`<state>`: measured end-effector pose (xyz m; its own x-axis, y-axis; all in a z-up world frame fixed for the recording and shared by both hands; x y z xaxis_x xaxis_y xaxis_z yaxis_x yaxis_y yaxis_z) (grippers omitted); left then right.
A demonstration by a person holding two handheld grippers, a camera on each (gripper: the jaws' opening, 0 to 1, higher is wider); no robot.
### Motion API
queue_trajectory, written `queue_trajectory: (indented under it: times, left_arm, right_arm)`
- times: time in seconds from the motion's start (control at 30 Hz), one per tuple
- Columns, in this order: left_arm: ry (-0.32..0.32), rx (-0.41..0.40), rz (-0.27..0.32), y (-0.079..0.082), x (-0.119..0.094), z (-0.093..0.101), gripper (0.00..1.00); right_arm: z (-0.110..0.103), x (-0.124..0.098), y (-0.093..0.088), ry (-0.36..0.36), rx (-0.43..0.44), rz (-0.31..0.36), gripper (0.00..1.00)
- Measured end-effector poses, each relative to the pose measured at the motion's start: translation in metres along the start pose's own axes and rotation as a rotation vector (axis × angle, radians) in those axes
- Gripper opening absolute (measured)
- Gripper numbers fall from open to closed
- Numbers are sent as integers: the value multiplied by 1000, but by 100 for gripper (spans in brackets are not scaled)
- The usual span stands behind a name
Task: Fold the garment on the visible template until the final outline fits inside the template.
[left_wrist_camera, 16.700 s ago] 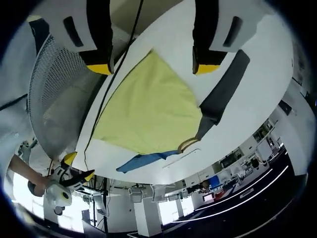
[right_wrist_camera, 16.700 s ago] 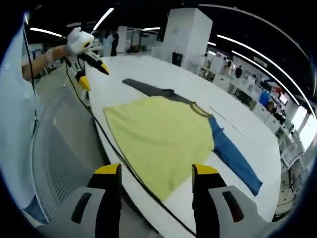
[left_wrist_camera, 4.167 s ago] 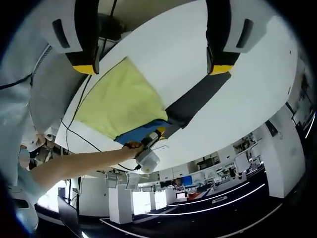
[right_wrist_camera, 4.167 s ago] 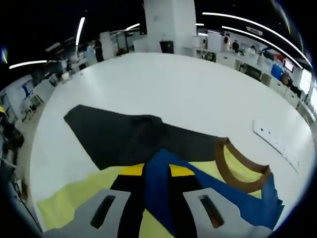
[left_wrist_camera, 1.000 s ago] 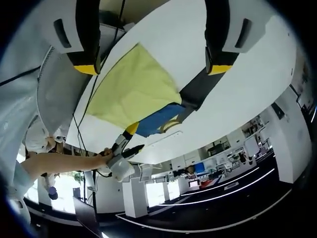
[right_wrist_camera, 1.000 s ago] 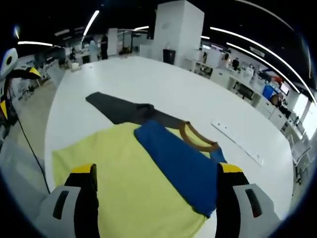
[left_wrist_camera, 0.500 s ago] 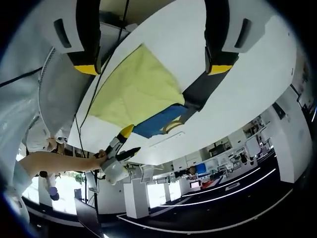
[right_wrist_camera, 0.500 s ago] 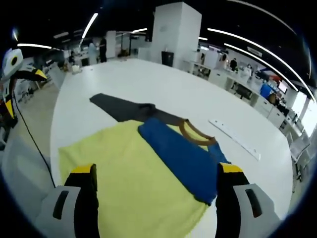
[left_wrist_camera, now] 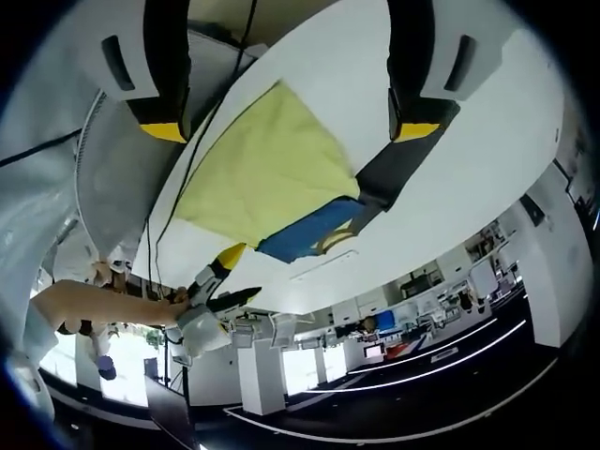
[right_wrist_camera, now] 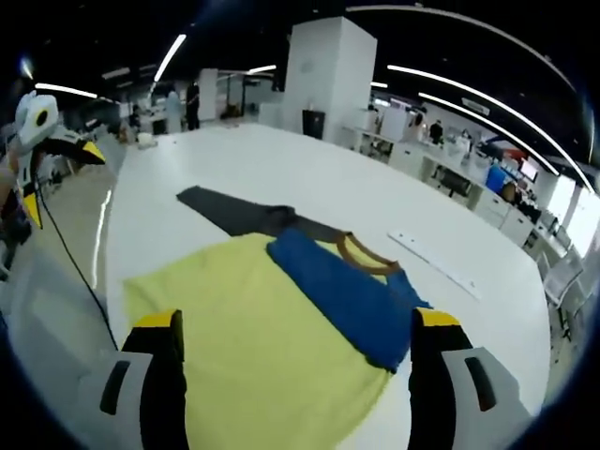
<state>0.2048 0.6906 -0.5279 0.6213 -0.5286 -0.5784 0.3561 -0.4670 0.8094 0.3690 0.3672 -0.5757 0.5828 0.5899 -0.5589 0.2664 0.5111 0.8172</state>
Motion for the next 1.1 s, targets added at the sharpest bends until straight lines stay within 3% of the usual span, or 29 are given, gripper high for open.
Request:
queue_trajectory:
  times: [1.1]
  left_arm:
    - [-51,25,-26,8,24,18,86]
  right_arm:
    - [-23,-70,-20,-34,72,81,100]
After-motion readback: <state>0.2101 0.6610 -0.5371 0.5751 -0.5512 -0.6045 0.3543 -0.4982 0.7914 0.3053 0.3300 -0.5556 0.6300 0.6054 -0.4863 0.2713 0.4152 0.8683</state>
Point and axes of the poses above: the point that each gripper's makers call its tool centre point, and the gripper's own axes: x roughly forward along the fingers, z roughly to its right, y roughly out of its top, the point moved 9 cm from there along -x, roughly backward along the fingers
